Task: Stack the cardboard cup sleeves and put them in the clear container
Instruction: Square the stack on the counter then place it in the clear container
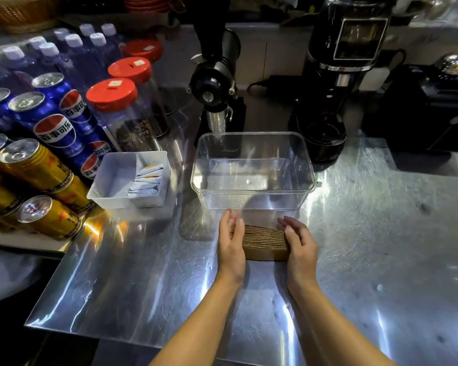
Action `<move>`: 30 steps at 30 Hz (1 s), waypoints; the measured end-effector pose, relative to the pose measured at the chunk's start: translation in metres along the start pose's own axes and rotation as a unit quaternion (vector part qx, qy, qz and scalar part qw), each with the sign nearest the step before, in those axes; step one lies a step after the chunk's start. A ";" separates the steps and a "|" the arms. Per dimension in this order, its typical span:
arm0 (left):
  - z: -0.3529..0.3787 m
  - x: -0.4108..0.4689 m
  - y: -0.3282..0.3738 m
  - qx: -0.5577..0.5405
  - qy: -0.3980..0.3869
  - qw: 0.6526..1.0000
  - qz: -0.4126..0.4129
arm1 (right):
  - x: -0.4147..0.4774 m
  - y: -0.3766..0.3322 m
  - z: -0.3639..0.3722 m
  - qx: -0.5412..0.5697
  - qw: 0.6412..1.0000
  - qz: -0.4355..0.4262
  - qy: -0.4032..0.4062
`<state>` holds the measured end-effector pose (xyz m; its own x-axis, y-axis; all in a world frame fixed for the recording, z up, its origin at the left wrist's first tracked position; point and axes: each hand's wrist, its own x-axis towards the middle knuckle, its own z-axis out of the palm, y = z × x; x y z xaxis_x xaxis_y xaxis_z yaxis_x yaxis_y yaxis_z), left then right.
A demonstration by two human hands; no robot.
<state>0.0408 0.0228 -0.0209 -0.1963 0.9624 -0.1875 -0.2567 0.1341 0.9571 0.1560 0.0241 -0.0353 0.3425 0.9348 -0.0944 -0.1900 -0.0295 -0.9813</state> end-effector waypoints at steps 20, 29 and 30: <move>-0.040 -0.007 0.006 0.195 -0.186 0.962 0.044 | -0.006 0.002 0.003 -0.053 0.998 -0.008 0.035; -0.055 -0.002 0.011 0.280 -0.182 0.941 0.045 | -0.010 -0.011 -0.007 -0.089 0.993 -0.019 -0.079; -0.055 -0.002 0.011 0.276 -0.182 0.943 0.043 | -0.010 -0.013 -0.012 -0.098 0.989 -0.012 -0.113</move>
<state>-0.0136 0.0097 -0.0219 0.1689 0.9793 -0.1118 0.2960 0.0578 0.9534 0.1662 0.0110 -0.0235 0.1254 0.9907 -0.0526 0.0047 -0.0536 -0.9986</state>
